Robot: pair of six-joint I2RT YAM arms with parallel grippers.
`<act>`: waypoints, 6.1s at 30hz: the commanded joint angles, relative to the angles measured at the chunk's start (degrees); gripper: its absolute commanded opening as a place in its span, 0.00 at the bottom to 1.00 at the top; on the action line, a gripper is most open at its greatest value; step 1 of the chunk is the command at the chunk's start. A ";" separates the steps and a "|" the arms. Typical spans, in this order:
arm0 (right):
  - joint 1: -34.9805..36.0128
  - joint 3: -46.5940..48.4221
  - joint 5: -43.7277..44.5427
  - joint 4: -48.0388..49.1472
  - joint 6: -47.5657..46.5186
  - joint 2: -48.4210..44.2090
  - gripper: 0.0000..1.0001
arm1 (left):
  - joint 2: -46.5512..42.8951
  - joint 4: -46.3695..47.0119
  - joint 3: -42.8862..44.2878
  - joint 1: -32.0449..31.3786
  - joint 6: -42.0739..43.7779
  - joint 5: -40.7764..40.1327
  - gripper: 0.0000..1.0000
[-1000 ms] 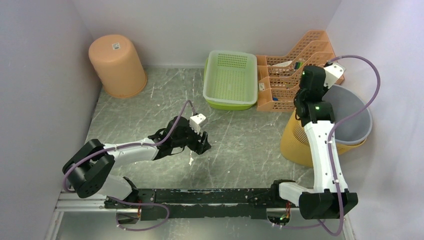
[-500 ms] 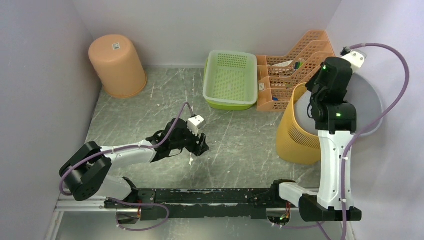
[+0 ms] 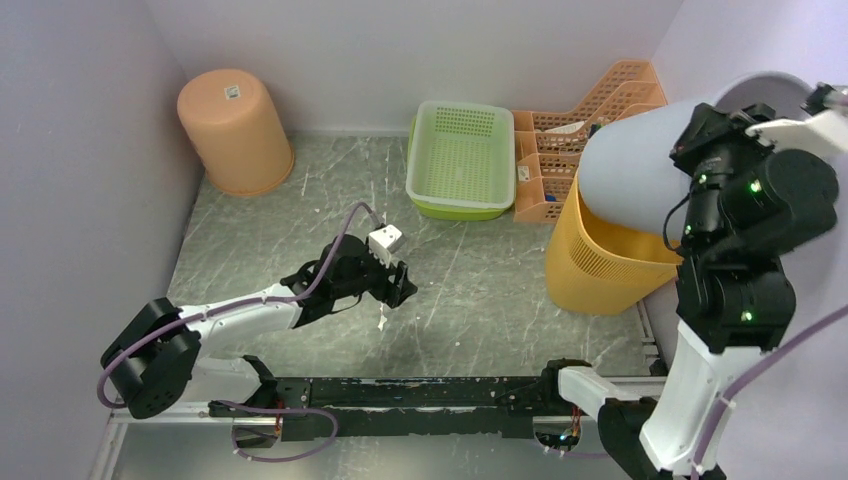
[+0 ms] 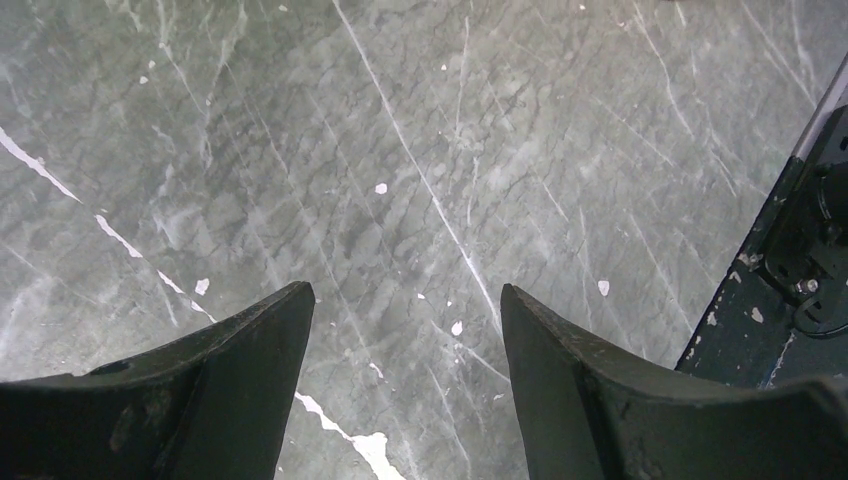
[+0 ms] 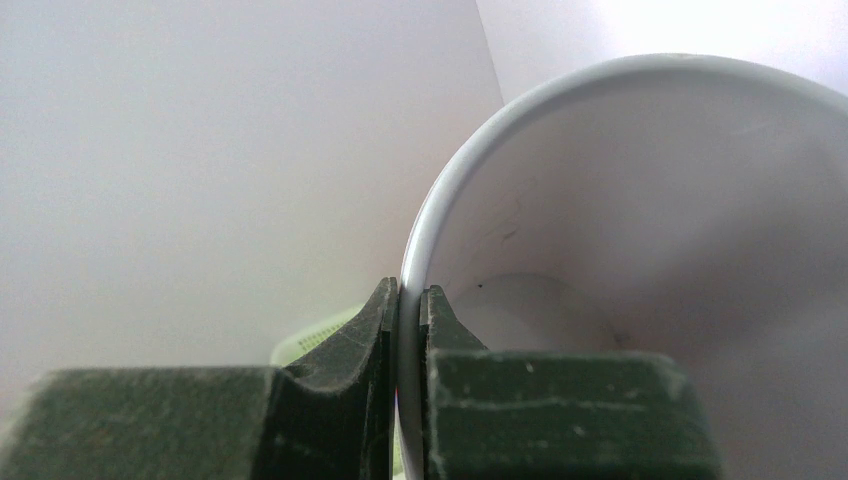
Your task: Turn the large container upside down
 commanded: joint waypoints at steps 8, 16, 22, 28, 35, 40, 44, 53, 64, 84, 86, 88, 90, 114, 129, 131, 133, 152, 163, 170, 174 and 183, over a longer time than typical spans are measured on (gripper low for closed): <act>-0.07 3.58 -10.76 9.79 1.42 -5.83 0.00 | -6.06 -5.05 0.91 -0.50 -1.91 -6.19 0.80; -0.14 5.44 -23.23 11.39 6.66 -5.15 0.00 | -10.40 -15.38 9.54 -0.40 -3.67 -17.50 0.81; -0.15 -0.07 -34.68 14.96 11.23 -4.62 0.00 | -13.45 -31.01 23.63 2.37 -3.56 -30.61 0.83; -0.29 -8.99 -42.93 21.90 14.15 -5.40 0.00 | -17.57 -35.13 35.49 7.18 -1.19 -36.08 0.84; -0.42 -12.90 -52.86 28.18 17.22 -3.63 0.00 | -19.28 -38.92 43.96 7.51 1.81 -41.38 0.85; -0.42 -21.23 -56.81 35.11 21.59 -2.97 0.00 | -22.22 -39.44 43.47 7.50 1.45 -41.53 0.84; -0.33 -25.88 -57.79 38.38 22.45 -2.03 0.00 | -22.54 -40.13 44.16 7.46 1.99 -41.89 0.84; 8.52 -24.66 -51.39 38.93 16.71 5.41 0.00 | -21.09 -38.27 45.17 7.51 2.81 -40.86 0.84; 33.38 -25.87 -37.63 47.52 13.77 17.06 0.00 | -21.17 -38.62 49.95 7.48 3.54 -41.58 0.84; 52.53 -31.67 -34.79 80.99 25.23 39.33 0.00 | -26.08 -38.14 51.47 7.50 4.76 -40.25 0.82; 52.70 -31.59 -36.54 87.47 29.47 42.86 0.00 | -26.11 -38.51 51.50 7.53 4.86 -40.32 0.82; 52.77 -31.93 -36.87 92.98 32.15 45.27 0.00 | -26.08 -38.87 51.54 7.50 5.03 -40.59 0.83; 52.81 -33.50 -35.82 97.68 34.64 46.96 0.00 | -26.12 -38.98 51.39 7.47 5.04 -40.63 0.83; 43.04 -67.23 -33.54 139.46 71.32 62.46 0.00 | -22.87 -38.27 48.79 7.46 4.40 -40.76 0.85; 37.27 -85.47 -35.85 147.38 73.95 66.74 0.00 | -19.88 -36.31 46.77 7.53 4.87 -40.58 0.88; 37.26 -86.98 -36.08 146.05 72.53 66.45 0.00 | -19.68 -35.90 46.18 7.47 4.87 -40.63 0.88; 37.39 -88.09 -36.35 145.11 71.35 66.19 0.00 | -19.70 -35.38 45.44 7.46 4.74 -40.65 0.88; 40.34 -80.52 -31.02 92.99 45.53 44.77 0.58 | -20.75 -35.01 42.00 7.50 3.29 -40.70 0.89; 44.96 -71.85 -13.71 58.62 33.52 37.67 0.69 | -21.09 -34.97 40.53 7.49 2.85 -40.51 0.89; 55.95 -65.00 -1.02 41.97 26.52 33.64 0.70 | -20.31 -35.59 39.90 7.45 2.52 -40.80 0.89; 57.64 -63.10 0.43 40.82 25.97 34.84 0.70 | -19.73 -35.06 39.09 7.48 1.97 -39.78 0.89; 57.58 -46.45 3.89 41.39 13.11 50.27 0.70 | -20.37 -33.92 37.82 7.45 2.29 -38.11 0.89</act>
